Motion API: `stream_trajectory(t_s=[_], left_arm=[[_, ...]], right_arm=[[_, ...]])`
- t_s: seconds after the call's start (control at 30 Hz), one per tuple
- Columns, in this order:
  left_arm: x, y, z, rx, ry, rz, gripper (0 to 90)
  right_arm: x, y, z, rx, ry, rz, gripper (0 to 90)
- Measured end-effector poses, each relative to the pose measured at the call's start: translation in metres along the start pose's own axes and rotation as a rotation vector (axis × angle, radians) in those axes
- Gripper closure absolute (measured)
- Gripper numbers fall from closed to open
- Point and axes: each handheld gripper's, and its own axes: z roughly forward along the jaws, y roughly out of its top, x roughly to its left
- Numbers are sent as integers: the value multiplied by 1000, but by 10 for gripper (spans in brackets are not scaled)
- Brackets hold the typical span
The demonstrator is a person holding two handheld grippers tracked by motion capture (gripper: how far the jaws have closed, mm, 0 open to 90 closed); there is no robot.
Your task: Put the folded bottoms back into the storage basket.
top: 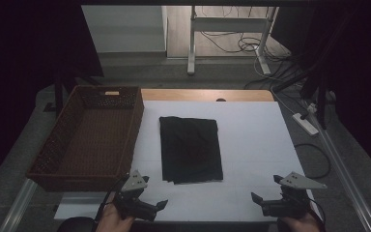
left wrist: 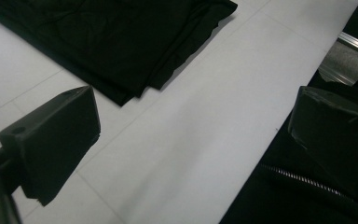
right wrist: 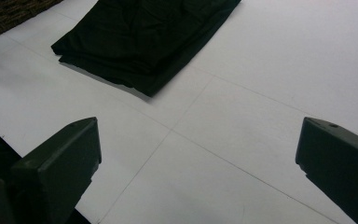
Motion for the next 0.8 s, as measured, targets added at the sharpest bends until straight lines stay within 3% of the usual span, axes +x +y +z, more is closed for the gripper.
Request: stream_trajectory(t_s=[0.3, 0.67, 0.8], left_arm=[[11, 14, 13, 17, -2, -7, 13], [24, 24, 28, 3, 8, -8, 18], [28, 31, 36, 0, 13, 8, 19]], right_arm=[[0, 0, -1, -9, 7, 3, 10], [-1, -1, -1, -13, 10, 11, 10], [-1, -1, -1, -14, 10, 12, 10]])
